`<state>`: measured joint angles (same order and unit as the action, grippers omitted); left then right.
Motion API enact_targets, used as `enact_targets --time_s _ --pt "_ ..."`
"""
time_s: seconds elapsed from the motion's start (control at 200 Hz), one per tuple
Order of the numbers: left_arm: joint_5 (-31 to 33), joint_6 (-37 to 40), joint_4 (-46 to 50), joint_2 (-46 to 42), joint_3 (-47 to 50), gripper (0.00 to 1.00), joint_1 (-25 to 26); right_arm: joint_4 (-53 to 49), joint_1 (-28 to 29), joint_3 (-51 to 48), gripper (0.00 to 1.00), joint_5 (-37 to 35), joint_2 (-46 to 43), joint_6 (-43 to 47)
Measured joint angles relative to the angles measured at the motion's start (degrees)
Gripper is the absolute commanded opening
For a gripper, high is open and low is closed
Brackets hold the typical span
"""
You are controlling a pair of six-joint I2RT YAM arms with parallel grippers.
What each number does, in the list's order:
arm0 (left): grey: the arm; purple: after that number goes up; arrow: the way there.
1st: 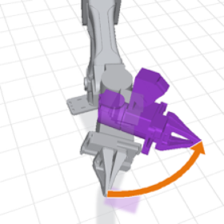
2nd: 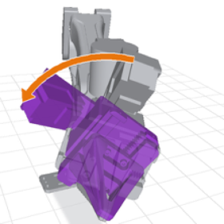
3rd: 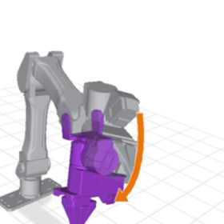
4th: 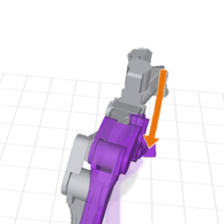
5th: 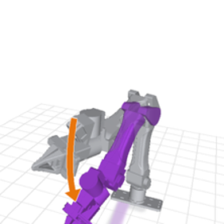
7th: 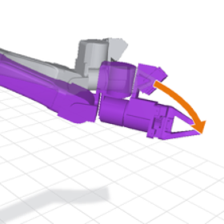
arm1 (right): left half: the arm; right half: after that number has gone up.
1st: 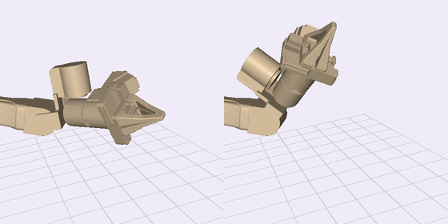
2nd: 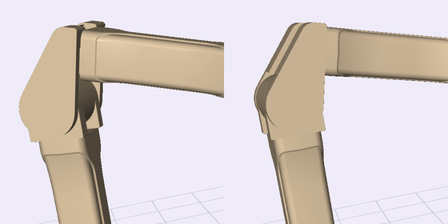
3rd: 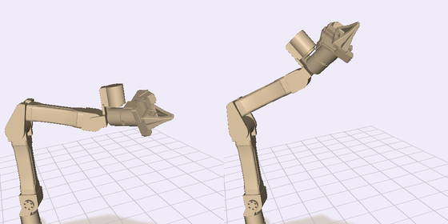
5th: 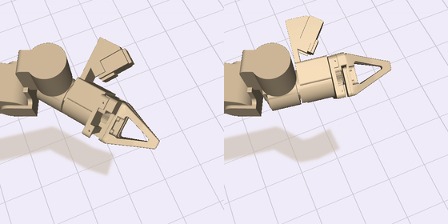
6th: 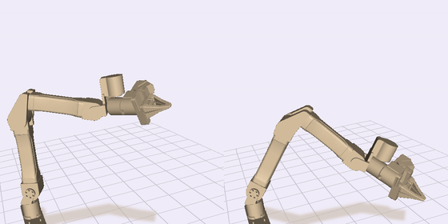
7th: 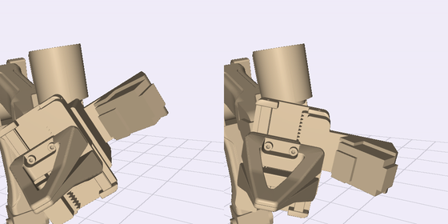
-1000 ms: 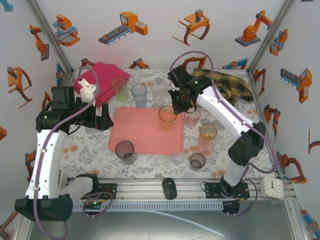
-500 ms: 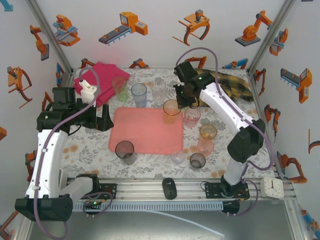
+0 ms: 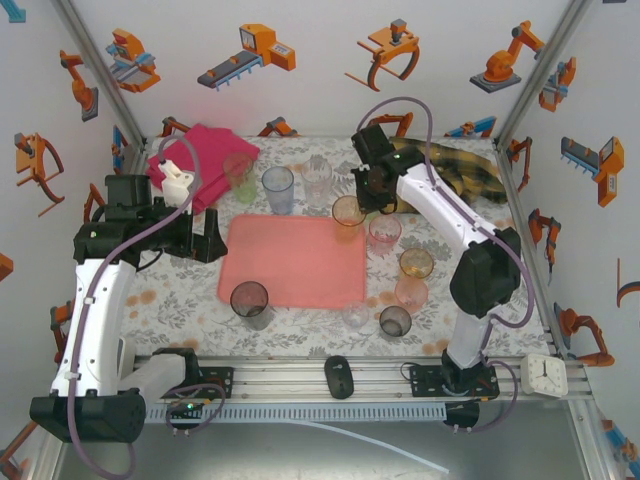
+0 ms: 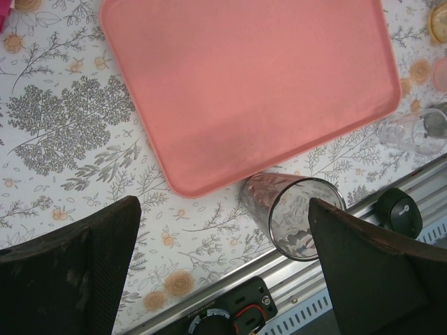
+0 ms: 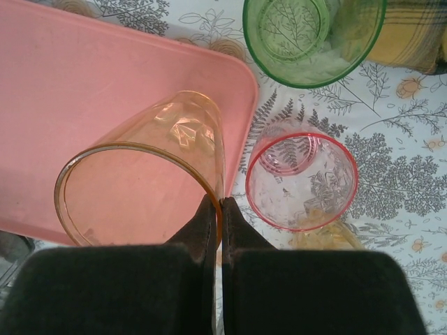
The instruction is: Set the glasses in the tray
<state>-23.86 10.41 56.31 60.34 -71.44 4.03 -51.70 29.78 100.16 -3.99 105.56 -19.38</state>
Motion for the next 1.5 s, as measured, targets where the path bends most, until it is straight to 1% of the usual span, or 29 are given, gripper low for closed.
enact_targets --time_s 0.315,0.446,0.551,0.706,0.961,1.031,1.137,1.257,1.497 --pt "-0.17 0.00 -0.02 0.02 0.35 0.97 -0.04 1.51 -1.40 -1.75 0.02 -0.09 1.81 0.17" --pt "-0.20 0.00 -0.02 0.02 0.35 0.97 -0.07 2.36 -1.60 -1.75 0.07 0.09 2.71 0.17" --pt "-0.20 0.00 -0.02 0.02 0.35 0.97 -0.07 2.69 -1.60 -1.75 0.09 0.13 2.78 0.15" --pt "-0.20 0.00 -0.02 0.02 0.35 0.97 -0.07 2.75 -1.60 -1.75 0.16 0.15 2.82 0.15" --pt "-0.22 0.00 -0.02 0.02 0.35 0.97 -0.07 2.71 -1.60 -1.75 0.34 0.33 2.99 0.24" --pt "-0.22 0.00 -0.02 0.02 0.35 0.97 -0.07 2.69 -1.60 -1.70 0.41 0.33 2.99 0.48" --pt "-0.22 0.02 -0.02 0.02 0.35 0.97 -0.07 2.34 -1.60 -1.18 0.46 0.28 2.99 0.68" --pt "-0.17 0.02 -0.02 0.00 0.35 0.97 -0.07 1.75 -1.60 -0.11 0.49 0.22 2.97 0.81" --pt "-0.09 0.22 -0.02 0.00 0.35 0.97 -0.11 -0.31 -1.57 0.98 0.50 0.07 0.55 0.79"
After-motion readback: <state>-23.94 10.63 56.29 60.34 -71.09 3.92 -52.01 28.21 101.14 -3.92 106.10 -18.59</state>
